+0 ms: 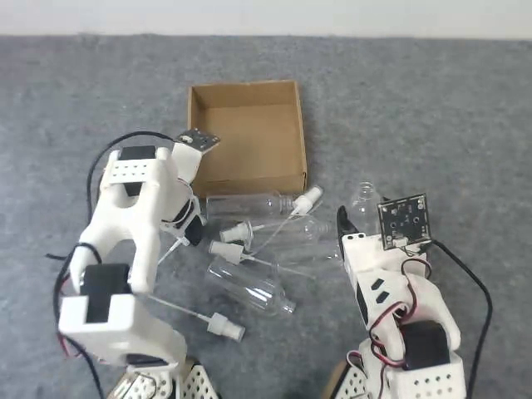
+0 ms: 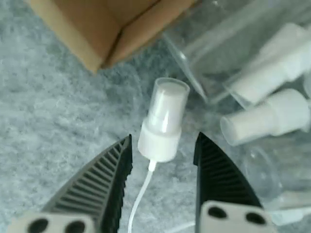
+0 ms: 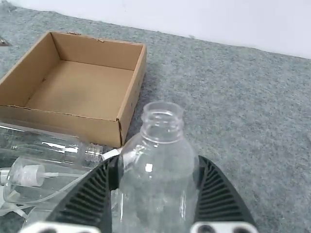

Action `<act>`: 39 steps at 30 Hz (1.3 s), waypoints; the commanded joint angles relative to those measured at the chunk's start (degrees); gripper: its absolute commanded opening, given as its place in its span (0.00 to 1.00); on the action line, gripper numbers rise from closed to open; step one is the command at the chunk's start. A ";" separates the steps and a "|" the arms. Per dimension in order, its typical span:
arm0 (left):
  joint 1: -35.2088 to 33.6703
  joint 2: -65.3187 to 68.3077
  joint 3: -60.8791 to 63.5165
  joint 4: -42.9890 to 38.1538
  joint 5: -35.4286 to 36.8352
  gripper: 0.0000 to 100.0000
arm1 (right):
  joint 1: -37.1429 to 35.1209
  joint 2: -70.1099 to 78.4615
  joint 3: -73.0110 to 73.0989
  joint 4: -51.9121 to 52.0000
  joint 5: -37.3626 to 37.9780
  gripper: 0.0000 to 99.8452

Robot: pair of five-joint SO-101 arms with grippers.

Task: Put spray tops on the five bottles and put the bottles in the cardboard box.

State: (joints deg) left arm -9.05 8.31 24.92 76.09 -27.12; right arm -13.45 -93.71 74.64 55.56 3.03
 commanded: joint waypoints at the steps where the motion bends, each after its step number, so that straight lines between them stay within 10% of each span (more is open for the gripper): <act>1: 0.26 0.62 -2.95 -1.93 0.70 0.20 | -0.22 -1.19 -0.26 -1.54 -0.18 0.07; 24: 1.41 5.36 -3.21 1.41 0.44 0.02 | -0.22 -1.19 -0.26 -1.45 -0.18 0.07; 39: 0.88 -18.73 -3.21 9.93 0.79 0.02 | -2.42 -1.27 -0.35 -1.27 -0.70 0.07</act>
State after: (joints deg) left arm -8.18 -3.91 24.04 84.44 -26.95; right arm -13.54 -93.71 74.64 55.56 3.03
